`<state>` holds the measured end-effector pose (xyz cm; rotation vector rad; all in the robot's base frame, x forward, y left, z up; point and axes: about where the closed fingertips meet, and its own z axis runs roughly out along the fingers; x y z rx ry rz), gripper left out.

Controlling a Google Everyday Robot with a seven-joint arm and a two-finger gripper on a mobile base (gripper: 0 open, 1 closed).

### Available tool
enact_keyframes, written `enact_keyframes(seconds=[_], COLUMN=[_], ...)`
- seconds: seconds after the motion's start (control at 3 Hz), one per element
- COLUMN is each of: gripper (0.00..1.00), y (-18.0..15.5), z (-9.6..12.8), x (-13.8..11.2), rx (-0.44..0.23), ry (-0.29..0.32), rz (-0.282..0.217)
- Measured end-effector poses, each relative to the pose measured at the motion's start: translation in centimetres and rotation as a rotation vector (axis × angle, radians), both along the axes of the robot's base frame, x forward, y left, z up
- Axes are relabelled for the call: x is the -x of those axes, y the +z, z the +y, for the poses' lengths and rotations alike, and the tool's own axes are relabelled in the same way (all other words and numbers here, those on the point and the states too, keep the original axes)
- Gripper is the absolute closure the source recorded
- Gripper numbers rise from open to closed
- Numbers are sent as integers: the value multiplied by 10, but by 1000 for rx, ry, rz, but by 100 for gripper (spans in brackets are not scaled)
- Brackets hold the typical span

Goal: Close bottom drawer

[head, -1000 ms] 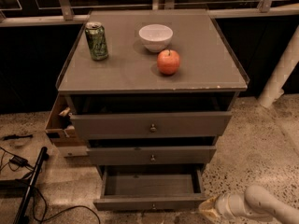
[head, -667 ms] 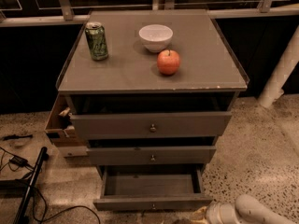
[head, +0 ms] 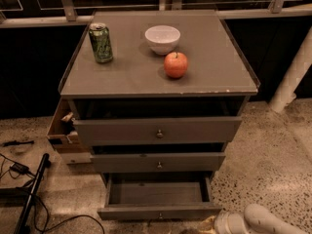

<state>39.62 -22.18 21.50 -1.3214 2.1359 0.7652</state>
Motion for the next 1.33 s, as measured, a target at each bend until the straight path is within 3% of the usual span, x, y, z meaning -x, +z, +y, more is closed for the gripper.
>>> enact_keyframes(seconds=[0.33, 0.67, 1.33], gripper=[100, 100, 100], y=[-7, -16, -24], z=[2, 10, 12], x=[-2, -13, -15], rx=[29, 59, 55], ry=[27, 81, 101], rz=[-58, -227, -253])
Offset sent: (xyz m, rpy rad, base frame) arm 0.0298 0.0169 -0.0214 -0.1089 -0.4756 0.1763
